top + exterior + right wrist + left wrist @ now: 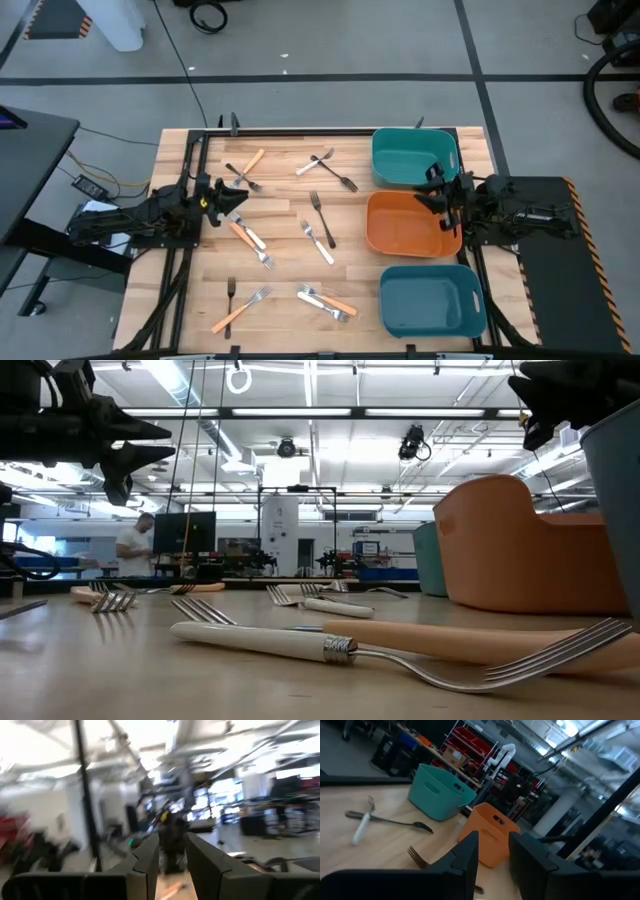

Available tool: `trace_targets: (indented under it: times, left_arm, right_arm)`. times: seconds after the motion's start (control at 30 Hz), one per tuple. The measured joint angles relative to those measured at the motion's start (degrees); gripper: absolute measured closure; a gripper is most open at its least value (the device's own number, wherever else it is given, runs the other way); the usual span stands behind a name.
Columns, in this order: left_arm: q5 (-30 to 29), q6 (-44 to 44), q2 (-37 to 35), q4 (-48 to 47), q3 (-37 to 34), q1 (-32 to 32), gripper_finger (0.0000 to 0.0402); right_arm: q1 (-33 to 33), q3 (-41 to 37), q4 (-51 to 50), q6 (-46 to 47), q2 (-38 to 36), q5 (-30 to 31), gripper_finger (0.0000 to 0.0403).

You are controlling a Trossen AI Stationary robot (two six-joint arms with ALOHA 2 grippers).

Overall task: Sort silverware by color (type)
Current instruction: Put the orange fork into the green bin

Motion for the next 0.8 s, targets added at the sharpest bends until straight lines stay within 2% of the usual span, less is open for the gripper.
trace_targets:
  times: [0.23, 0.47, 0.6, 0.67, 0.8]
  left_arm:
    - [-5.15, -3.52, 0.00, 0.02, 0.00, -0.02, 0.0285]
    - [-5.89, -3.43, 0.00, 0.70, 0.00, 0.00, 0.0285]
    - [-6.59, 2.55, 0.03, 0.46, 0.00, 0.33, 0.0285]
    - [-6.62, 1.42, 0.03, 0.80, 0.00, 0.37, 0.0285]
    - [-6.59, -3.64, 0.03, 2.19, 0.00, 0.37, 0.0285]
  right_arm:
    - [0.02, 0.00, 6.83, 11.95, 0.00, 9.83, 0.0299]
    - [0.02, -0.02, 13.72, 12.26, 0.00, 11.27, 0.0298]
    - [0.02, -0.01, 13.67, 12.21, 0.00, 11.27, 0.0298]
    - [0.02, -0.02, 13.79, 12.67, 0.09, 11.75, 0.0298]
    - [0.01, -0.01, 15.80, 13.72, 0.50, 17.00, 0.0298]
